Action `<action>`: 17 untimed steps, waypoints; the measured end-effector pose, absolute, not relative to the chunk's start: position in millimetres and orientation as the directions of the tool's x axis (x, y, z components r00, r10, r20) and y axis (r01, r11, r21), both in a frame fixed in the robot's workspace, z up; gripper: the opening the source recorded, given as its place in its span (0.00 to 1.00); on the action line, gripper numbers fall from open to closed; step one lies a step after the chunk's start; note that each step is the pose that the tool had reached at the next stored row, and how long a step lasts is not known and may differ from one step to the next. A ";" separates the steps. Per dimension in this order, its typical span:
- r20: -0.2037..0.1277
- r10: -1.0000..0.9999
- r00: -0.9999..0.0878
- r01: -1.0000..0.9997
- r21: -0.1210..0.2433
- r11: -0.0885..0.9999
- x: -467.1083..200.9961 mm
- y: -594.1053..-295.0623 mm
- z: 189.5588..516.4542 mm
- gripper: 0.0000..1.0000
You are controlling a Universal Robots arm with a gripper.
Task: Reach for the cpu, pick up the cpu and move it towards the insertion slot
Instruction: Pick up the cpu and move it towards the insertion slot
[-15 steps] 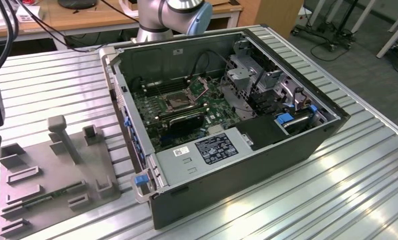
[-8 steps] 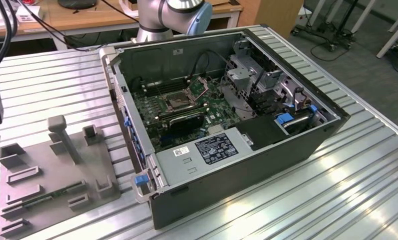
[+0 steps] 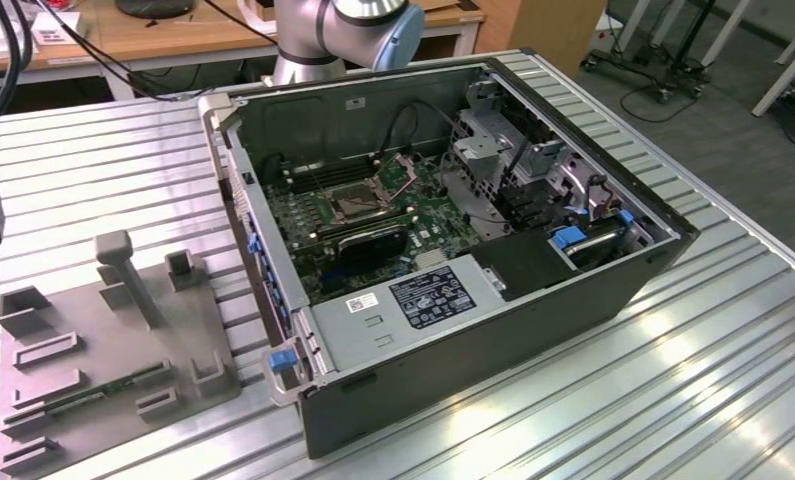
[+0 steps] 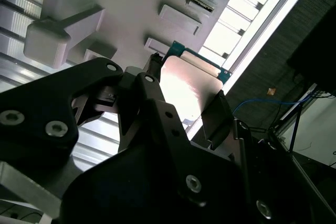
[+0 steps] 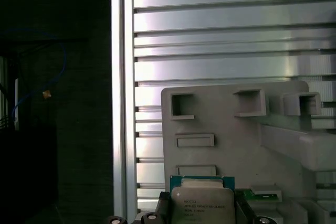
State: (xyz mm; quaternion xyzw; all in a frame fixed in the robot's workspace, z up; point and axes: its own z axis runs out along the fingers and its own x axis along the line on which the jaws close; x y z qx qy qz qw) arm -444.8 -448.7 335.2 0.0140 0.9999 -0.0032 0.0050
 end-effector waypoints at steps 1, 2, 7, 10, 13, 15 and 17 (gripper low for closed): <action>-0.010 0.028 -1.000 0.028 -0.006 1.000 -444.7 -448.7 335.3 0.55; -0.010 0.028 -1.000 0.028 -0.006 1.000 -444.5 -448.7 335.3 0.55; -0.010 0.028 -1.000 0.028 -0.006 1.000 -442.2 -448.7 335.3 0.55; -0.010 0.028 -1.000 0.028 -0.006 1.000 -439.9 -448.7 335.1 0.55; -0.010 0.028 -1.000 0.028 -0.006 1.000 -439.8 -448.6 335.1 0.55; -0.010 0.028 -1.000 0.028 -0.006 1.000 -439.7 -448.7 335.2 0.55; -0.010 0.028 -1.000 0.028 -0.006 1.000 -439.7 -448.7 335.4 0.55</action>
